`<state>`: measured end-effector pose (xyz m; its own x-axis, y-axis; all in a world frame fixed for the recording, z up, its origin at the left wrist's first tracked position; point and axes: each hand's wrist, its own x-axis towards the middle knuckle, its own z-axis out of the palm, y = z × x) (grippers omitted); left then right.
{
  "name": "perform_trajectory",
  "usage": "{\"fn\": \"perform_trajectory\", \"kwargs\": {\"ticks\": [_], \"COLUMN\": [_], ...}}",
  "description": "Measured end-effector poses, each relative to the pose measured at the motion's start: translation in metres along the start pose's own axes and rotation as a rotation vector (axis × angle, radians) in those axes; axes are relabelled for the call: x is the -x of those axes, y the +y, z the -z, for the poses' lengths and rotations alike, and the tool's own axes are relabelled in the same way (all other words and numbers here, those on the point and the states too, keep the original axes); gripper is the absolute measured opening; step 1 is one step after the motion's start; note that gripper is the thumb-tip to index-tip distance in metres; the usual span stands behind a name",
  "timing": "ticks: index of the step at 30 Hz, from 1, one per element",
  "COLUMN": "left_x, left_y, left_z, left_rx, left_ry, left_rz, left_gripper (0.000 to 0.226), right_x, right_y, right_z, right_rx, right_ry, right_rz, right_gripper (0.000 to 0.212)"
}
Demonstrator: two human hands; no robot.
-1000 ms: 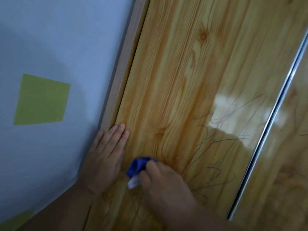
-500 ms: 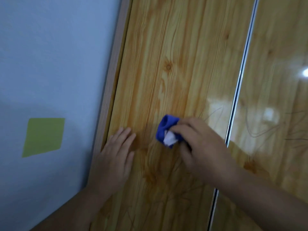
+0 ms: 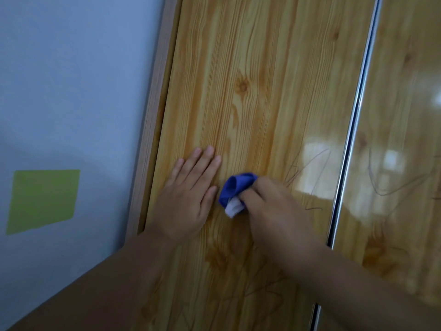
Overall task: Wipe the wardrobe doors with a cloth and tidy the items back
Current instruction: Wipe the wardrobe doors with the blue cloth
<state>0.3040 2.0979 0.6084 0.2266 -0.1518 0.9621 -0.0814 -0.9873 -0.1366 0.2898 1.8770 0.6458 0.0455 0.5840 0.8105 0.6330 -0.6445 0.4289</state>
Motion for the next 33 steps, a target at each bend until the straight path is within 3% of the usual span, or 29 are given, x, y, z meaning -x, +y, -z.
{"fn": "perform_trajectory", "kwargs": {"ticks": [7,12,15,21,27,30,33], "left_x": [0.001,0.001,0.001,0.002,0.002,0.002,0.002], "left_y": [0.001,0.001,0.000,0.001,0.000,0.001,0.001], "left_z": [0.001,0.001,0.001,0.002,0.001,0.001,0.001], "left_rx": [0.040,0.037,0.027,0.022,0.048,0.039,0.038], "left_ry": [0.008,0.003,0.013,0.004,0.015,0.016,0.013], "left_rz": [0.010,0.009,0.009,0.013,0.007,0.002,0.006], "left_gripper": [0.054,0.054,0.054,0.055,0.055,0.056,0.055], "right_x": [0.063,0.062,0.035,-0.026,-0.050,-0.026,0.015], "right_y": [-0.046,-0.035,-0.006,0.050,0.062,0.041,0.007], "right_z": [-0.036,-0.033,-0.013,0.026,0.032,0.017,-0.005], "right_rx": [-0.091,-0.064,-0.028,0.020,0.108,0.103,0.099], "right_ry": [-0.152,-0.177,-0.155,0.102,0.237,0.207,0.067], "right_rz": [0.178,0.281,0.242,0.162,-0.133,-0.091,0.041], "right_gripper": [0.015,0.017,0.021,0.031,0.018,0.019,0.024]}}
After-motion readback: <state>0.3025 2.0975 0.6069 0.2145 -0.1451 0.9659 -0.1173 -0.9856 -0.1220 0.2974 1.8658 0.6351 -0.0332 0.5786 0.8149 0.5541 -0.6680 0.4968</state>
